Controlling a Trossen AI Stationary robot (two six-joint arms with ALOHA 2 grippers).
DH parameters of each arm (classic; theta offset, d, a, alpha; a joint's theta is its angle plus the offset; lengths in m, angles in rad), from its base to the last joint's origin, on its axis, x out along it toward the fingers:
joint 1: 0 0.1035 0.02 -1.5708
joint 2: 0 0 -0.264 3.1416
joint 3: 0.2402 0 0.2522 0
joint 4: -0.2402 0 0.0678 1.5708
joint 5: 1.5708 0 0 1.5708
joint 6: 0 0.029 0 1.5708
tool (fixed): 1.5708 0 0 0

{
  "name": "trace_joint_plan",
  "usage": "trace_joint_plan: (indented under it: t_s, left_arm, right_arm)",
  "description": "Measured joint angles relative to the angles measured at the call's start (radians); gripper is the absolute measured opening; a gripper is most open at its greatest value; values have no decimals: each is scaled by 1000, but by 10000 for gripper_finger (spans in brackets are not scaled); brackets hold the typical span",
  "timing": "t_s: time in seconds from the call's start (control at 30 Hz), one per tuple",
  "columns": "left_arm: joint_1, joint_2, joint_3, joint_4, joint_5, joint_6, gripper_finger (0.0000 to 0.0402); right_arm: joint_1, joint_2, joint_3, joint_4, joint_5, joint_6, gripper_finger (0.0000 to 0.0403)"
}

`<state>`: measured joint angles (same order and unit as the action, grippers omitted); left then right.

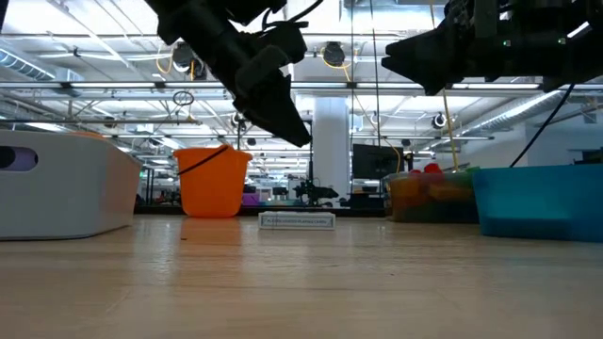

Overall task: Pick & Place Toys
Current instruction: Put the blue deck of cards into the blue bin

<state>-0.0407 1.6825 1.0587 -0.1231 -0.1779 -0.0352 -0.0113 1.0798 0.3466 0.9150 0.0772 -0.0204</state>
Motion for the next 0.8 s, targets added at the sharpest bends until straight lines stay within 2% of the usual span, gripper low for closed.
trace_joint_plan:
  t_s: [0.13,0.6,0.8]
  left_arm:
    - [23,0,33,-57,-5,-13,214]
    - [32,-8,48,-59,-5,-19,214]
    - [45,-8,48,-75,85,-18,218]
  right_arm:
    - [-2,0,0,-10,0,0,166]
    - [-2,0,0,-47,-3,12,166]
    - [-2,0,0,-51,-2,12,166]
